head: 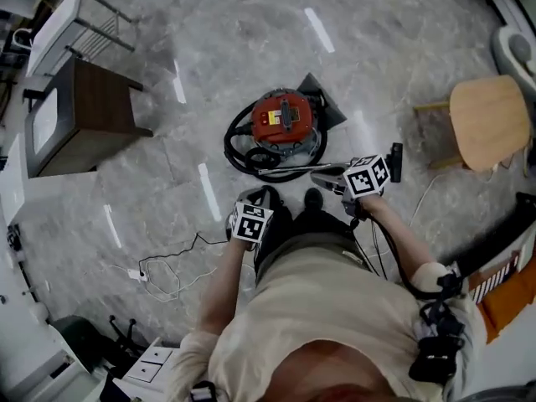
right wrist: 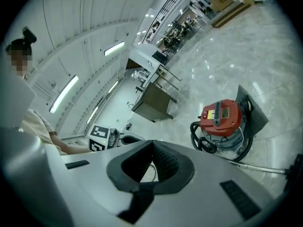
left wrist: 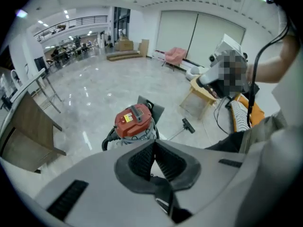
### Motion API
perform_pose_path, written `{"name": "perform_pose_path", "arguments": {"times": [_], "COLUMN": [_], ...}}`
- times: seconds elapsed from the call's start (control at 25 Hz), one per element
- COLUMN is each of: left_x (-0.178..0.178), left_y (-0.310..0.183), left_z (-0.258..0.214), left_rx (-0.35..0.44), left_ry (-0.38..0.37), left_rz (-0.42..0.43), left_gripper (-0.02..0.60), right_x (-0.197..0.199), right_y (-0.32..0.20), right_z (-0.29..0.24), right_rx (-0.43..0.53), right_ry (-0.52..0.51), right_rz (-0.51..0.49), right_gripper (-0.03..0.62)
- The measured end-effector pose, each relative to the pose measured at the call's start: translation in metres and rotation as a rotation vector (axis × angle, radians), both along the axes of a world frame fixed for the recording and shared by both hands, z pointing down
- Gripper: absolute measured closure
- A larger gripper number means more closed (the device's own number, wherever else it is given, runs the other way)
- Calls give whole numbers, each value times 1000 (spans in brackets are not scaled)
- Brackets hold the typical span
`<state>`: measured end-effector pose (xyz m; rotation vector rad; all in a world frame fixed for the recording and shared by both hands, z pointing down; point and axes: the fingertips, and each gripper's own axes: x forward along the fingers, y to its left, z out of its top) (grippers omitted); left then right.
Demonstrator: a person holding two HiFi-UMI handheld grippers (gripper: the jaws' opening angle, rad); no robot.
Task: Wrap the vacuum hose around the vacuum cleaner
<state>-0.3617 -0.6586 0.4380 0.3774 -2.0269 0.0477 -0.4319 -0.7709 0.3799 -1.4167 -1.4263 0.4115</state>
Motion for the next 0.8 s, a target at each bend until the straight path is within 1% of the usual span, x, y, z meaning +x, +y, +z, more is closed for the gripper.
{"name": "perform_pose_path", "arguments": {"times": [0.08,0.16,0.24,0.36,0.52,0.6,0.72,0.8], "left_x": [-9,-18,-21,-21,-26,-26,-18,-18], "left_y": [8,7,5,12,10,3,4,3], "left_z": [-32,-71,-107,-148,-186,-192,-202,-212], "left_rx": [41,125,175,180,248,245,176,153], "left_ry": [-64,-145,-220,-311,-387,-404,-425,-441], "left_rz": [-106,-192,-227,-255,-322,-326,-336,-329], "left_gripper": [577,577,577,577,577,577,577,577], "right_x": [-4,-2,3,12,24,32,48,56], "right_y": [-3,-4,-2,16,38,40,46,45], "right_z": [-31,-64,-89,-116,-131,-128,-130,-140], "right_rx": [-38,-83,-121,-164,-183,-185,-197,-195], "right_ry": [-24,-74,-125,-192,-273,-318,-406,-486], "right_rz": [6,-23,-58,-119,-239,-297,-418,-505], "right_gripper": [590,591,591,591,591,591,591,591]}}
